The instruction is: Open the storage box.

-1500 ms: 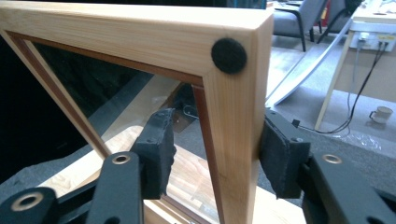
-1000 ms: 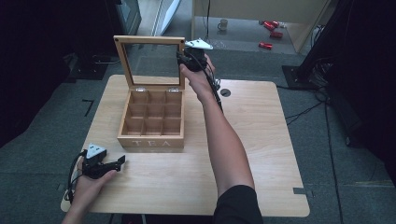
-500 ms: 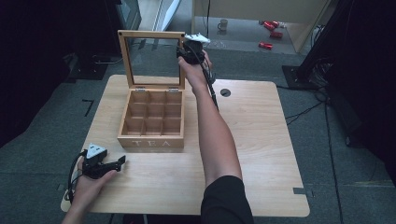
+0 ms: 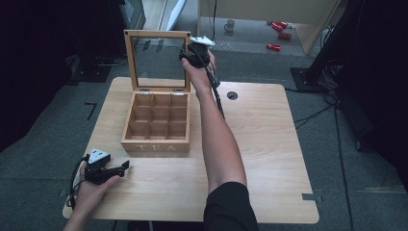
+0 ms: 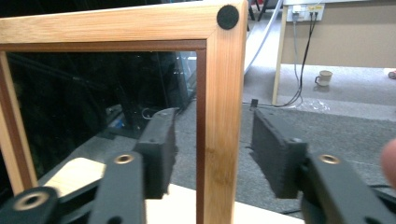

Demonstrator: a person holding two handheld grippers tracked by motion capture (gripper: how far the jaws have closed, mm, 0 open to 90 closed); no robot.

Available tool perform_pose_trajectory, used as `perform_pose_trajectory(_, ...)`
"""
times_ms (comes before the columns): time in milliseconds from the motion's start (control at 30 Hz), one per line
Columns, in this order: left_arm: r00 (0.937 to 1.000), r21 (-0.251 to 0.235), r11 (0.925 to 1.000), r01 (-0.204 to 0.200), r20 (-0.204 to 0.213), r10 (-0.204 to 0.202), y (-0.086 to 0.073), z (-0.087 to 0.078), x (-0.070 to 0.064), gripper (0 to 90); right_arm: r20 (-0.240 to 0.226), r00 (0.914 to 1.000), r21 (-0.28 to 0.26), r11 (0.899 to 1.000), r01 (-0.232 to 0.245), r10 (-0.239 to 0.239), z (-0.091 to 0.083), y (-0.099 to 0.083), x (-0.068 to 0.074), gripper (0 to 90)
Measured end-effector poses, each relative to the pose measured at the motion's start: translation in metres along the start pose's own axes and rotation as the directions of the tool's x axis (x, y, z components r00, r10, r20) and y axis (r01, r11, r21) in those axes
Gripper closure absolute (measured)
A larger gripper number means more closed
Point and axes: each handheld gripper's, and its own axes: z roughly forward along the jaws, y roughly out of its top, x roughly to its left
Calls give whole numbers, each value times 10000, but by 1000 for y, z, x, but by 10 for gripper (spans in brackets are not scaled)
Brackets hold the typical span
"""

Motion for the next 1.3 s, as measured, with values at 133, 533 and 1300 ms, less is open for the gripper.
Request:
perform_pose_trajectory(133,10000,20,10000,-33,19,33,0,0,0,173,-113,9999,-26,10000,83,-83,-10,-4,2,376)
perform_pose_trajectory(533,9999,50,9999,-117,-3,117,1,0,0,174,-484,9928,79,9939,1101,-1096,-70,-26,9,148)
perform_pose_trajectory(1300,9999,46,9999,-144,-84,144,1,1,-1,176,-602,9889,83,9906,1367,-1360,-206,-94,-45,89)
